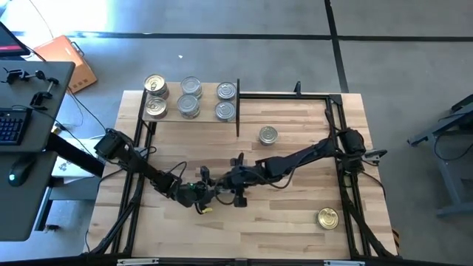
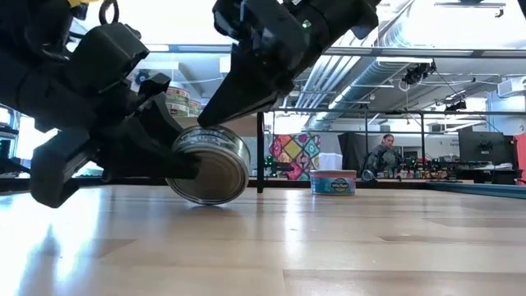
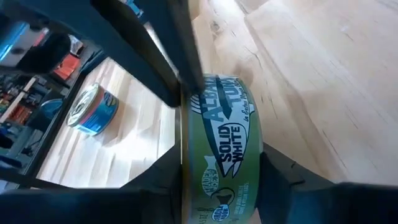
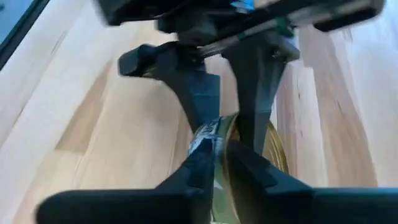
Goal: Stack canned seafood by type on shelf
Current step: Stack the green blue tuna can on top of the other green blue tuna can on the shelf
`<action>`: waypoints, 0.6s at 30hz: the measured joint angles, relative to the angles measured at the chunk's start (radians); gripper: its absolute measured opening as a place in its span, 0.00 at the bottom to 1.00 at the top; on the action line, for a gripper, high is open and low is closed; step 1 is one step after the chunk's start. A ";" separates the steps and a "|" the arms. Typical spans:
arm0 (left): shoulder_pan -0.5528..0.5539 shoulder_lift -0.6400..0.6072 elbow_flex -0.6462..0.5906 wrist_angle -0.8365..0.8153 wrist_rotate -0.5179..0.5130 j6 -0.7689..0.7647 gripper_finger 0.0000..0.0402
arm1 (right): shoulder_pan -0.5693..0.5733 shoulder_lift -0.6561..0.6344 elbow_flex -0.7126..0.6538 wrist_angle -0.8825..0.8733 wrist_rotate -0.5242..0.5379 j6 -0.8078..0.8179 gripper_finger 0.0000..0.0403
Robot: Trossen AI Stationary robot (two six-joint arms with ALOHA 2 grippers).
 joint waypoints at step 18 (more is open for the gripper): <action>-0.012 -0.049 -0.001 -0.039 0.024 -0.041 0.29 | 0.077 -0.072 -0.089 -0.228 0.229 -0.149 0.50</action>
